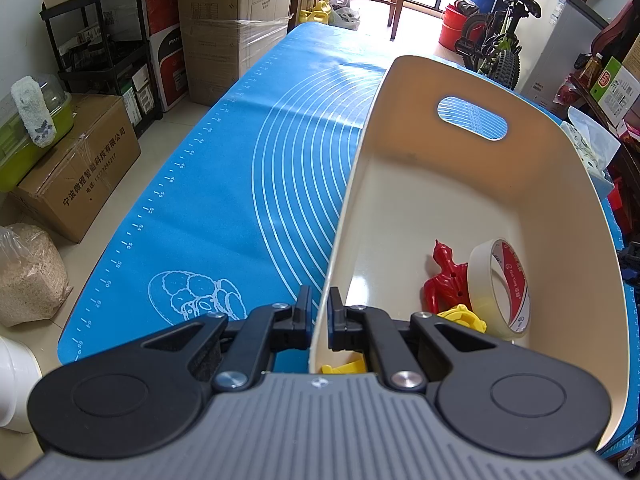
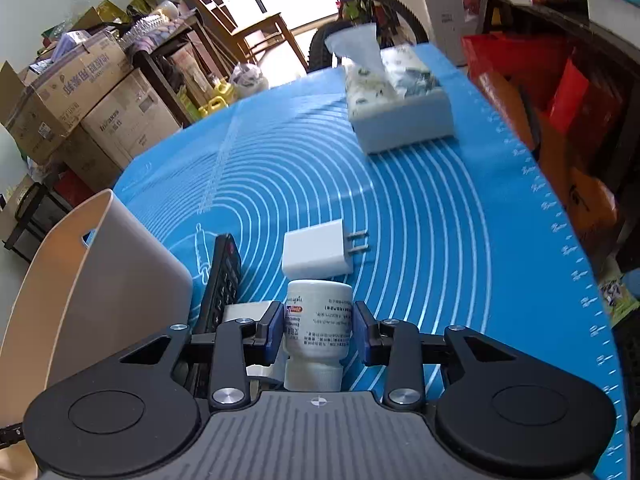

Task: Organize rigid objects
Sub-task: 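Move the right tool to the white medicine bottle and grasp it, then carry the white bottle into the basket and release it beside the tape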

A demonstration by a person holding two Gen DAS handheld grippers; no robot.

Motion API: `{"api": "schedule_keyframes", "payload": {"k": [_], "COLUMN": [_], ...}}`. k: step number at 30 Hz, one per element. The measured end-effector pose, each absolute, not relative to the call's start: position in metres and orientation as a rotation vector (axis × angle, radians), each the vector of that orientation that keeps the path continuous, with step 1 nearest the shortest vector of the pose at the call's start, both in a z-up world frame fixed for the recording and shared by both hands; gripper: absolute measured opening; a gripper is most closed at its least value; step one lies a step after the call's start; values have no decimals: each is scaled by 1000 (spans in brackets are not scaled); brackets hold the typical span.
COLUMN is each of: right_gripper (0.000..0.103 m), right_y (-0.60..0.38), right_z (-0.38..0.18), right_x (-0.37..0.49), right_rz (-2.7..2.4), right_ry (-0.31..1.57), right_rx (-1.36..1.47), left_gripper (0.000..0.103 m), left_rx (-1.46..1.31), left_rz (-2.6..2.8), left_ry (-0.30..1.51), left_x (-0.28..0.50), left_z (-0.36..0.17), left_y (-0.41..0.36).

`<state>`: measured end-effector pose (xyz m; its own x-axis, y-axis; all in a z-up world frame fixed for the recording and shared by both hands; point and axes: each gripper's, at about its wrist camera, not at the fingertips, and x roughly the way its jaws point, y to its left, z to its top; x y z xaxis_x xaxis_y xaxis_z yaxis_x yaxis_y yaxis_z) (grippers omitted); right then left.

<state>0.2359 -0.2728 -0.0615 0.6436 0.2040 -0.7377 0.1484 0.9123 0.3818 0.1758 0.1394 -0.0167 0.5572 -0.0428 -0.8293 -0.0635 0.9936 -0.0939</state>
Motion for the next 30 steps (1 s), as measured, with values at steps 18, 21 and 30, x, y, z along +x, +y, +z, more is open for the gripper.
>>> {"api": "schedule_keyframes", "payload": {"k": [18,21,30], "right_gripper": [44,44,44], "right_y": [-255,-233,-141], "right_z": [25,41,59], "right_x": [210,208,209], "right_rz": [175,241,442], "right_ry": [711,689,712], "right_rx": [349,324,211], "left_gripper": [9,9,9], "left_rx": [-119,-118,-121], "left_rz": [12,11,11], "left_ry": [980,980,979], "left_x": [176,176,176], "left_z": [-17,-17,-17], "left_y": [139,139,139]}}
